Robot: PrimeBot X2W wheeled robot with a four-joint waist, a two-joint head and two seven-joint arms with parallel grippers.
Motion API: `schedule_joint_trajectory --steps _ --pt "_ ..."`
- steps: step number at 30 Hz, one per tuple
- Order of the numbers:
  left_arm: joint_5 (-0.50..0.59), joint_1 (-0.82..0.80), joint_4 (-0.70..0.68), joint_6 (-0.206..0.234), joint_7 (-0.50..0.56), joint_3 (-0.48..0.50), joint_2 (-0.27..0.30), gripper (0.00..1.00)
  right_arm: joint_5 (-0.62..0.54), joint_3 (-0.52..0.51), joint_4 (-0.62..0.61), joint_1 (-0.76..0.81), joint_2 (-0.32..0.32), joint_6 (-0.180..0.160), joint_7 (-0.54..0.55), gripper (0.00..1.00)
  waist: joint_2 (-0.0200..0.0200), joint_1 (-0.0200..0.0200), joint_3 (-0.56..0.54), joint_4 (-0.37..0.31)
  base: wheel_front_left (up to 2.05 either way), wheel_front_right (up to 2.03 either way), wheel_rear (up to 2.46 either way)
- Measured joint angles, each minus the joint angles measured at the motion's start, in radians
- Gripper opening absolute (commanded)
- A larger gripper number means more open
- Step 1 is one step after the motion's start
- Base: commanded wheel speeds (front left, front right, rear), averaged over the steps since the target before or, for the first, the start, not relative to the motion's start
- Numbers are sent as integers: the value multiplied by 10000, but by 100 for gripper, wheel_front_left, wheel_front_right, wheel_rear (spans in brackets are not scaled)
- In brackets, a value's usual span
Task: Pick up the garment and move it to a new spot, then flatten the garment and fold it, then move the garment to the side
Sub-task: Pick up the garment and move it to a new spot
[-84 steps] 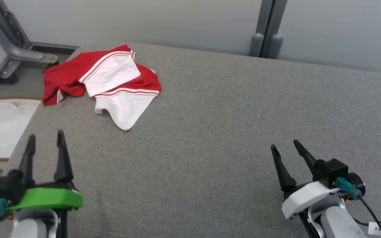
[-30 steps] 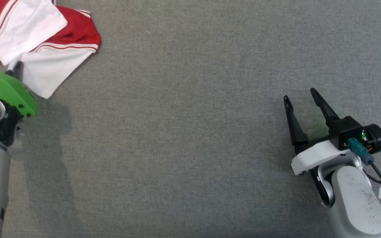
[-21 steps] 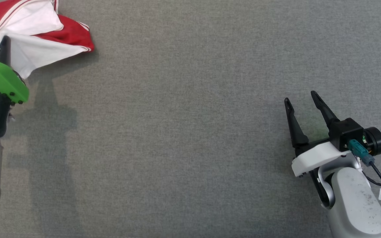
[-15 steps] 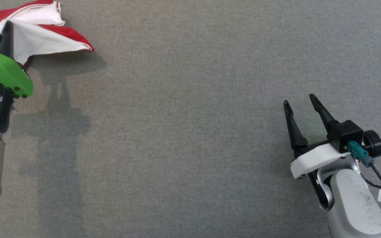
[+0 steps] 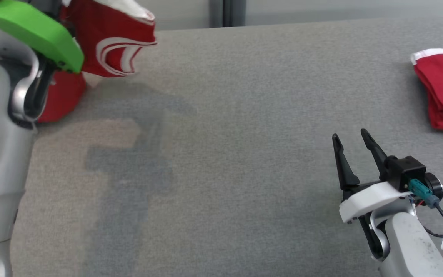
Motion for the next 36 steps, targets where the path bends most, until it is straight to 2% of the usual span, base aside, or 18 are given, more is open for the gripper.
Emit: schedule_joint_trajectory --steps 11,14,18,25,36 --pt "-309 -1959 -311 0 -731 -1302 -1605 0 445 -98 -146 385 0 0 0 100 0 0 -748 -1454 0 0 0" --pt "-453 -2587 -117 -4 -1024 -1379 -1960 0 512 -186 -205 392 -2 0 0 100 0 0 -826 -1820 0 0 0" --pt "-610 -3067 414 0 -1404 -1122 -2150 0 550 -334 -299 411 -4 0 0 100 1 0 -816 -2210 0 0 0" --pt "-502 -3022 1814 31 -1822 -963 -1603 0 698 -516 -525 321 -4 0 0 100 0 0 -354 -2516 0 0 0" --pt "25 -1995 4487 330 -2196 -930 4 0 976 -370 -771 -112 0 0 0 100 0 0 896 -2827 0 0 0"
